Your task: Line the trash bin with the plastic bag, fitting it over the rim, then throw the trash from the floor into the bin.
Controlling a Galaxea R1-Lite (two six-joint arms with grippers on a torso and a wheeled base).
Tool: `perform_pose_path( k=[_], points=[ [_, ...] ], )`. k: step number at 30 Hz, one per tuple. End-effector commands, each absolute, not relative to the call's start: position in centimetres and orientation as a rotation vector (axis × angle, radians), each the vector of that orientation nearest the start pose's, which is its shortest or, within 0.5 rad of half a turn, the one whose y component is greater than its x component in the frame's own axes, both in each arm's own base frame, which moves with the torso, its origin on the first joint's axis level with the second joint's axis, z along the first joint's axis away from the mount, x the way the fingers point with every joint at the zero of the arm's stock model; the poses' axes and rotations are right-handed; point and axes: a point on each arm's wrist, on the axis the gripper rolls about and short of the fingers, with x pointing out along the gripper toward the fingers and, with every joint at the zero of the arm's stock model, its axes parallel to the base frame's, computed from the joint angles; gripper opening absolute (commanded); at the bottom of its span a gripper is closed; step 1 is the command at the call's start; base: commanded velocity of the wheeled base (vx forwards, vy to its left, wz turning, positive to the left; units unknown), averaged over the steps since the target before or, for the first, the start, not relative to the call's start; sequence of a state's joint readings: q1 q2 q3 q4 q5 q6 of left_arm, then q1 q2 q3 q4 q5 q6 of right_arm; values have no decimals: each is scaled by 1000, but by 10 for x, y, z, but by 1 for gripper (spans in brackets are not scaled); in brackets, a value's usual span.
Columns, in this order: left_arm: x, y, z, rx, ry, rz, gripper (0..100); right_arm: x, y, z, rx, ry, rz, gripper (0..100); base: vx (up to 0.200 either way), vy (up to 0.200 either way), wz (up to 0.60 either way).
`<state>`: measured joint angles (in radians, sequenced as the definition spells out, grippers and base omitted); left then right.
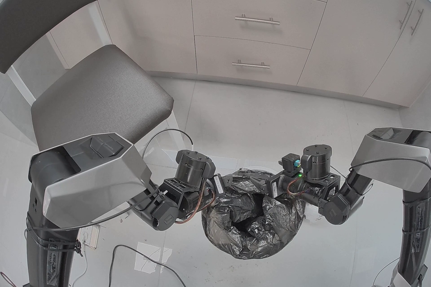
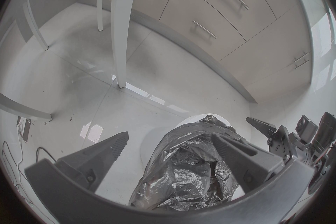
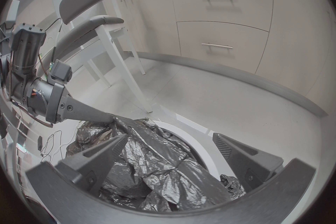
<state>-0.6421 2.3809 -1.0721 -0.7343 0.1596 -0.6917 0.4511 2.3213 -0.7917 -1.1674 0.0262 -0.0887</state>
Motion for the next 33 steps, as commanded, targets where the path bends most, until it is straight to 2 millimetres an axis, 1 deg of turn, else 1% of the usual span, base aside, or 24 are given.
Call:
perform_pose_path(
  k=[1, 4, 11, 19, 22, 23, 26, 33],
  points=[
    [340, -249, 2, -437, 665, -261, 100, 342, 173, 10, -170, 339, 505, 100, 0, 0, 0],
    [340, -249, 1, -436, 666, -261, 100, 341, 176, 8, -173, 344, 513, 100, 0, 0, 0],
    [341, -249, -1, -435, 668, -258, 100, 346, 178, -11, -212, 371, 493, 100, 0, 0, 0],
    [342, -250, -4, -428, 673, -257, 100, 359, 180, -13, -206, 346, 474, 100, 0, 0, 0],
    [347, -247, -12, -400, 674, -250, 100, 369, 176, -15, -203, 337, 442, 100, 0, 0, 0],
    [347, -247, -12, -400, 674, -250, 100, 369, 176, -15, -203, 337, 442, 100, 0, 0, 0],
    [352, -246, -17, -390, 673, -245, 100, 376, 175, -13, -198, 316, 413, 100, 0, 0, 0],
    [355, -246, -22, -389, 673, -236, 100, 386, 176, -10, -190, 300, 401, 100, 0, 0, 0]
  ],
)
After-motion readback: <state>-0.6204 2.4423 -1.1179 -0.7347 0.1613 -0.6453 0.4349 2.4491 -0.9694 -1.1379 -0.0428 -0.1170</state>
